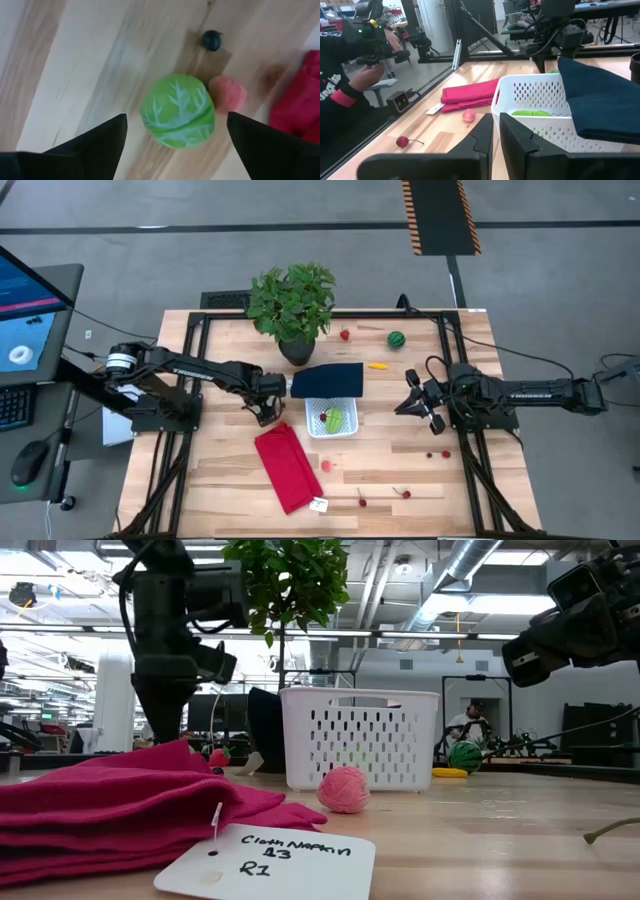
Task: Pick and placing Produce into tupperware
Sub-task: Put the cabbage into the bin
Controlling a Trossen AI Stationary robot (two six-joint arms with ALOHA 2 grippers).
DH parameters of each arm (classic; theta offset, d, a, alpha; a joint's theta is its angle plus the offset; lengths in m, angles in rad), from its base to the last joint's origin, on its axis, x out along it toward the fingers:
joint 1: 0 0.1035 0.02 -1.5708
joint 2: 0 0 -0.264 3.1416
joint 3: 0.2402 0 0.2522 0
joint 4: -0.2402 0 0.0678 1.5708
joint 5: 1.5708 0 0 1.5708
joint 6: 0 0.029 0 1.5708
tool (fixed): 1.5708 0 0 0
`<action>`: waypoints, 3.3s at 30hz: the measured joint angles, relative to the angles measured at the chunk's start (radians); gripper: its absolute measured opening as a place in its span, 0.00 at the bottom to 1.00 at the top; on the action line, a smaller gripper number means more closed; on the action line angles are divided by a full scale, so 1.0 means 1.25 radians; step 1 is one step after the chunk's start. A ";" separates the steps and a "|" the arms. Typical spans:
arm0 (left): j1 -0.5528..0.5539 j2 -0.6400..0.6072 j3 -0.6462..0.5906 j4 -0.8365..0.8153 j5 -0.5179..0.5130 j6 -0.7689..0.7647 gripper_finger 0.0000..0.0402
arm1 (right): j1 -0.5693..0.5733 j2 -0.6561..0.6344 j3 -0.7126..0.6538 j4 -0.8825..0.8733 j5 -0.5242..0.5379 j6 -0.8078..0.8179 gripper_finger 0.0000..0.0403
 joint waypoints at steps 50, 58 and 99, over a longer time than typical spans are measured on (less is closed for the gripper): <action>0.026 0.001 -0.024 0.065 0.060 -0.023 0.56 | 0.000 0.000 0.000 0.000 0.000 0.000 0.14; 0.026 0.002 -0.075 0.137 0.096 -0.013 0.65 | 0.000 0.000 0.000 0.000 0.000 0.000 0.14; 0.029 -0.129 -0.080 0.124 0.044 -0.072 0.54 | 0.000 0.000 0.000 -0.003 0.000 0.000 0.14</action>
